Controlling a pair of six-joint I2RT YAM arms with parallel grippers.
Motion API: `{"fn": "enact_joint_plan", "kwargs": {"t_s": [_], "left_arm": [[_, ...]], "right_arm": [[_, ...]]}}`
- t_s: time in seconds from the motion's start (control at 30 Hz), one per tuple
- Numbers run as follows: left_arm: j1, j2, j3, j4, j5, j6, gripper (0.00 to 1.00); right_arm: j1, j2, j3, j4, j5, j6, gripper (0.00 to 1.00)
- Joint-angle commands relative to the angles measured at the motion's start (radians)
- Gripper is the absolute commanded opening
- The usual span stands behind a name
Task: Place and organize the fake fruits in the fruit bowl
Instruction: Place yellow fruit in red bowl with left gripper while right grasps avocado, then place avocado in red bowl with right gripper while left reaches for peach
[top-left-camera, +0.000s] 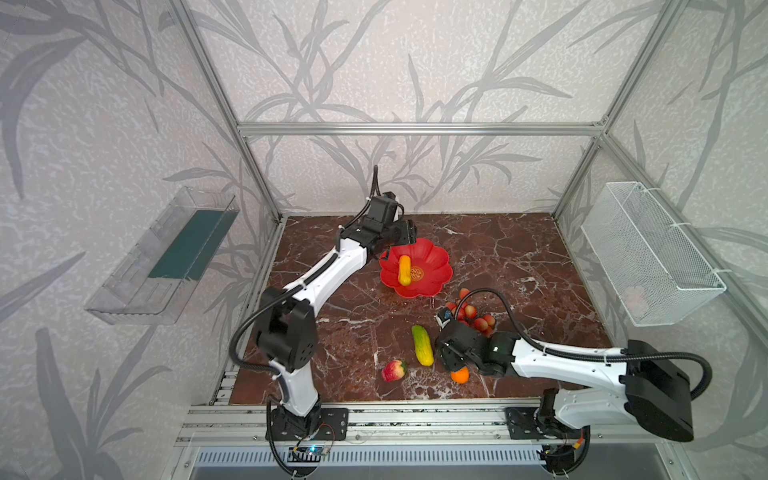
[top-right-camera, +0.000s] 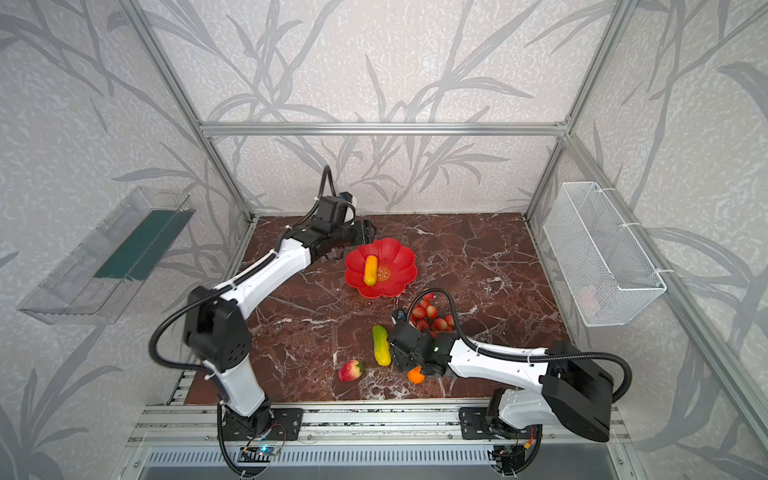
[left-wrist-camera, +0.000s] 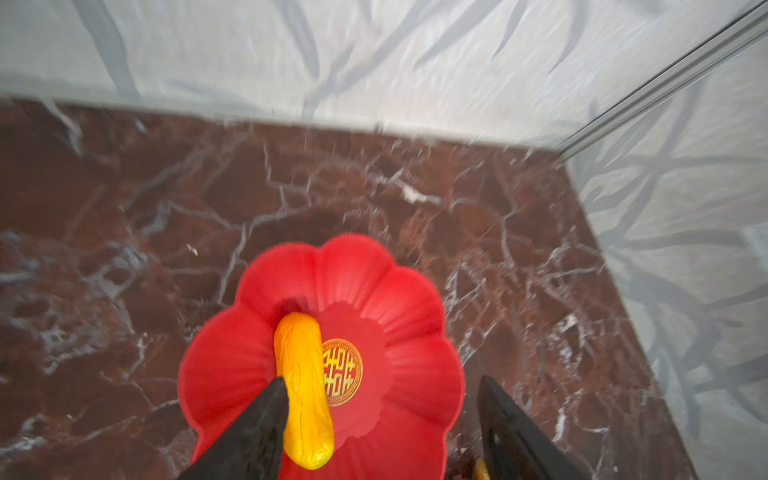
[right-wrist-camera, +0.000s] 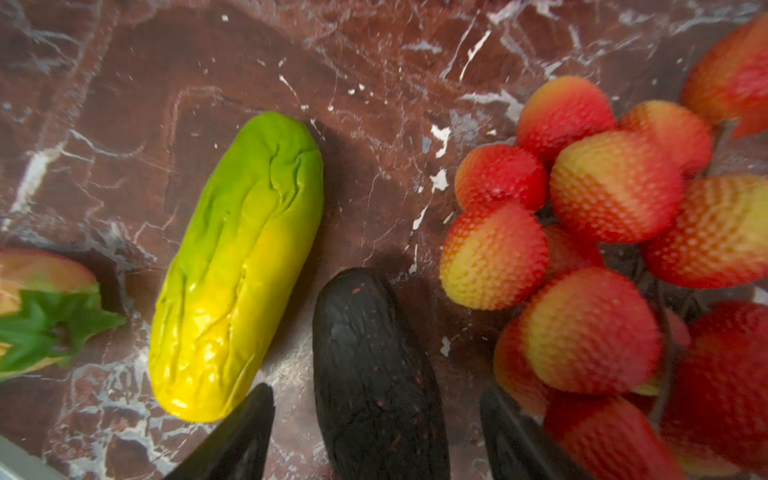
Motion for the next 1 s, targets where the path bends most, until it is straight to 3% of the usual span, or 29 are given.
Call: {"fn": "enact_joint_plan", "kwargs": {"t_s": [0.0,0.13,0.3,0.4,0.53,0.73,0.97], "left_arm": [[0.004,-0.207,-0.214,0.127,-0.107,0.020,0.76],[0.019,-0.463,-0.507,0.203,-0.181,-0.002,0.81],[0.035,-0.768,-0.765,0.100,-0.285,-0.029,0.87],[0.038,-0.916,-0.876,0.029,-0.272,-0.064,0.87],[0.038,-1.075,-0.980,-0.067,-0.204,-0.144,0.87],[0.038,-1.204,-1.091,-0.125,-0.117,-0.230,0.85],[0.036,-1.246,-1.135,-0.171,-0.033,-0.236,0.84]], "right_arm": [[0.004,0.064,0.038,0.017,-0.006,0.010,0.74],[0.003,0.122,0.054,0.026,-0.009,0.015,0.65],[0.004,0.115,0.072,0.010,0.036,-0.020,0.46],[0.003,0.070,0.097,-0.015,0.051,-0.050,0.39],[-0.002,-0.028,0.156,-0.033,0.091,-0.105,0.38],[-0.193,0.012,0.308,0.014,-0.058,-0.185,0.38],[-0.362,0.350,0.603,0.029,-0.169,-0.261,0.38]]}}
